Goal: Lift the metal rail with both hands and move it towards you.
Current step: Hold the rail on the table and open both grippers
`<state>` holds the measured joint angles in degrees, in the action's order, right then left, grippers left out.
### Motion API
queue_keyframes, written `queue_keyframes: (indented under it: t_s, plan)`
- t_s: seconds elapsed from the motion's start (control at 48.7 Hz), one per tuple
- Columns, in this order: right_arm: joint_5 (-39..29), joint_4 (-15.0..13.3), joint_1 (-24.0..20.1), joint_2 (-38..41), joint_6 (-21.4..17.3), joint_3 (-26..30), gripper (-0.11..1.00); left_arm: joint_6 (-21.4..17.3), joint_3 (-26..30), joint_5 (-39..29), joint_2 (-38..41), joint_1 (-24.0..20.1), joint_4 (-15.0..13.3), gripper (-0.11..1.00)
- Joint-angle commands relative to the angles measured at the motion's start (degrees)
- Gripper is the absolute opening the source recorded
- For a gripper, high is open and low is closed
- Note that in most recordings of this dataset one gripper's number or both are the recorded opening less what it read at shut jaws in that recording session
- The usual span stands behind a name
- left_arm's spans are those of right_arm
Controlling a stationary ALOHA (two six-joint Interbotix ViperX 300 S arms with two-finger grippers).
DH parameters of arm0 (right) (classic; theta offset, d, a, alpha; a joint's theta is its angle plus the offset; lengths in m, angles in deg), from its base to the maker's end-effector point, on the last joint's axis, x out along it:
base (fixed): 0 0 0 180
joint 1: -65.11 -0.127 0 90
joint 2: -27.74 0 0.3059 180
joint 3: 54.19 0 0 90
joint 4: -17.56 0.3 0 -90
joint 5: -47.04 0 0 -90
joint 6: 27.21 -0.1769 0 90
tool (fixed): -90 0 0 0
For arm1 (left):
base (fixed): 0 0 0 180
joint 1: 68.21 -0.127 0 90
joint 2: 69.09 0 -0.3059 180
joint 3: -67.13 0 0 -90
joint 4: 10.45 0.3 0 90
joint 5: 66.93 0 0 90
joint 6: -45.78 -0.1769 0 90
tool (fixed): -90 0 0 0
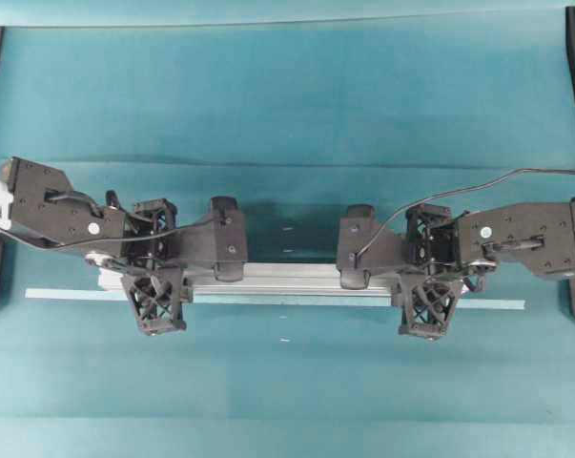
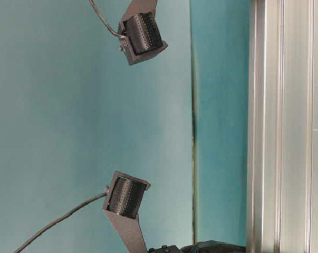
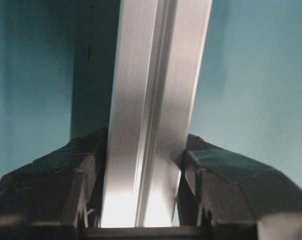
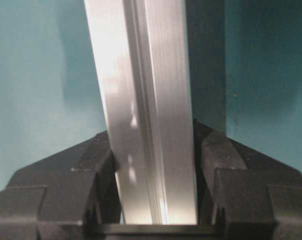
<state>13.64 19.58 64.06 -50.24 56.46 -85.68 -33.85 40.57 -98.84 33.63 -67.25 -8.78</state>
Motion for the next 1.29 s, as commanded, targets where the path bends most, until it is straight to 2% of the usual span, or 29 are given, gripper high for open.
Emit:
queue_keyframes:
  t_s: [0.0,0.472,0.883,1.047,1.273]
  plan:
    - [1.41,0.18,0.44,0.00,-0.35,0.53,0.40,1.49,0.62,1.76,-0.62,-0.70,-0.18,0.32]
    - [2.64,0.18,0.44,0.62,-0.53,0.18,0.40,1.58,0.00,2.64,0.70,-0.70,-0.18,0.32]
    - [3.25,0.18,0.44,0.62,-0.97,-0.18,0.40,0.35,-1.58,7.73,0.35,-0.70,-0.18,0.32]
    - [3.78,0.18,0.44,0.62,-0.97,-0.53,0.40,-1.05,-2.46,8.17,0.18,-0.62,-0.18,0.32]
    - [3.78,0.53,0.44,0.62,-1.05,-0.53,0.40,-1.14,-2.81,8.26,0.09,-0.70,-0.18,0.32]
